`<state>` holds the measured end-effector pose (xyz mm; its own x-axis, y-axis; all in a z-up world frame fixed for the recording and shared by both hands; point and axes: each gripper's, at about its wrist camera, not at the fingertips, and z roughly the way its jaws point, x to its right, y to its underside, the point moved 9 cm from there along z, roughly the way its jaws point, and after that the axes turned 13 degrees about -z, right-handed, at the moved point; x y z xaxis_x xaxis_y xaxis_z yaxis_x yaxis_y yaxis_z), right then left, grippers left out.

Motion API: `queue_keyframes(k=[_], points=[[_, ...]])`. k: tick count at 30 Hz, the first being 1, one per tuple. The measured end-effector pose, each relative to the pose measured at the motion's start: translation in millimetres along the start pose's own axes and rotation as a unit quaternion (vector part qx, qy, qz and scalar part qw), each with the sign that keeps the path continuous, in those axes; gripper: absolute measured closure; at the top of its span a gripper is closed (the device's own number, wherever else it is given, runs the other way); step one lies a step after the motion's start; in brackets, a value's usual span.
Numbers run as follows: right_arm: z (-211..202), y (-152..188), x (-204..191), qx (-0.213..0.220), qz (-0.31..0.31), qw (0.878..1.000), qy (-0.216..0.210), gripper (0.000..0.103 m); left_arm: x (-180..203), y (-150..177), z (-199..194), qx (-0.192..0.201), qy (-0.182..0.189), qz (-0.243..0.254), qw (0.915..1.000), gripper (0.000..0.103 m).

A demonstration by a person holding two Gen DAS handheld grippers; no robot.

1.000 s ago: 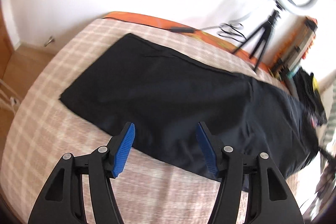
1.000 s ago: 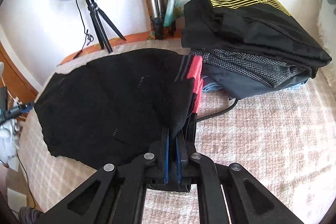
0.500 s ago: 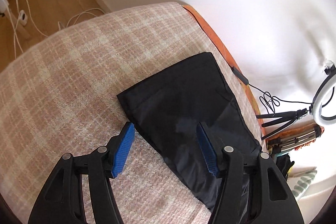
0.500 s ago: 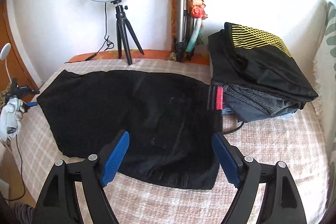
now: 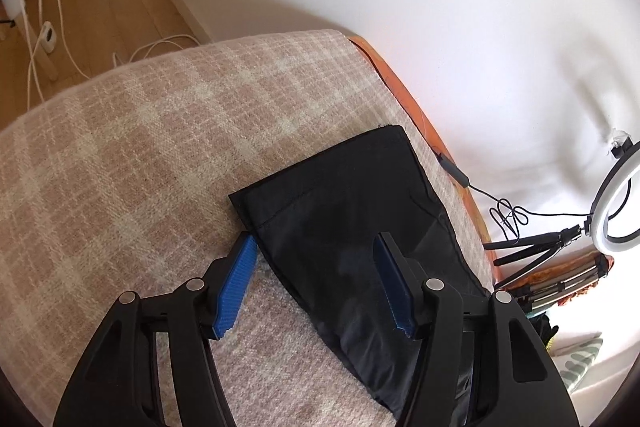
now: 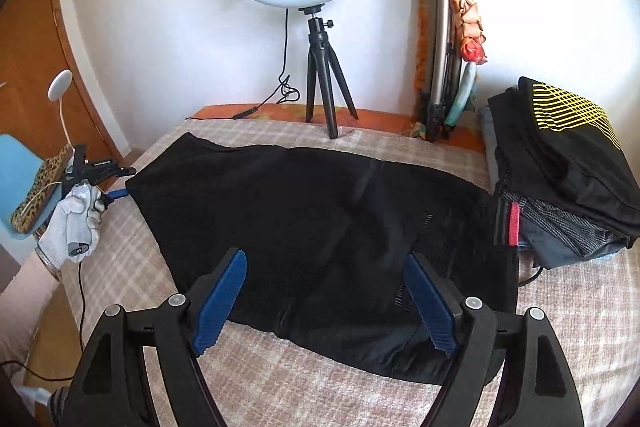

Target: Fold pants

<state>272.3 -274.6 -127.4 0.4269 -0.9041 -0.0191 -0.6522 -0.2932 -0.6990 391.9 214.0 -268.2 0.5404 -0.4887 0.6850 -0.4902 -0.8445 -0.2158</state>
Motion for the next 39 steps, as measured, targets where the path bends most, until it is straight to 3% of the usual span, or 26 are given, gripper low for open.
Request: queue_keyframes(k=[3, 7, 9, 18, 21, 24, 27, 30, 34, 39], points=[[7, -5, -9, 0.0, -0.007, 1.0, -0.007, 0.02, 4, -10, 7, 0.016, 0.004, -0.018, 0.9997, 0.047], [18, -13, -17, -0.007, -0.013, 1.0, -0.021, 0.02, -2, -15, 15, 0.022, 0.004, -0.044, 0.9988, 0.089], [25, -19, -18, -0.012, -0.013, 1.0, -0.026, 0.02, -2, -16, 17, 0.019, 0.015, -0.043, 0.9988, 0.093], [60, -51, -44, -0.03, -0.015, 0.997, -0.076, 0.025, 19, -2, 4, 0.037, 0.017, 0.058, 0.9975, 0.097], [68, -60, -57, -0.03, -0.026, 0.995, -0.086, 0.025, 17, -1, 12, 0.017, 0.015, 0.063, 0.9978, 0.098], [72, -66, -71, -0.031, -0.041, 0.994, -0.095, 0.025, 11, -3, 18, 0.009, 0.014, 0.052, 0.9985, 0.091], [76, -70, -83, -0.036, -0.056, 0.993, -0.098, 0.025, 13, -5, 20, 0.014, 0.013, 0.06, 0.998, 0.091], [81, -75, -89, -0.041, -0.057, 0.992, -0.105, 0.025, 23, -2, 15, 0.022, 0.019, 0.083, 0.9962, 0.097], [91, -87, -90, -0.048, -0.037, 0.99, -0.13, 0.025, 55, 15, 1, 0.043, 0.029, 0.161, 0.9855, 0.098], [120, -104, -84, -0.06, 0.028, 0.98, -0.187, 0.025, 98, 64, -9, 0.043, 0.027, 0.291, 0.9554, 0.098]])
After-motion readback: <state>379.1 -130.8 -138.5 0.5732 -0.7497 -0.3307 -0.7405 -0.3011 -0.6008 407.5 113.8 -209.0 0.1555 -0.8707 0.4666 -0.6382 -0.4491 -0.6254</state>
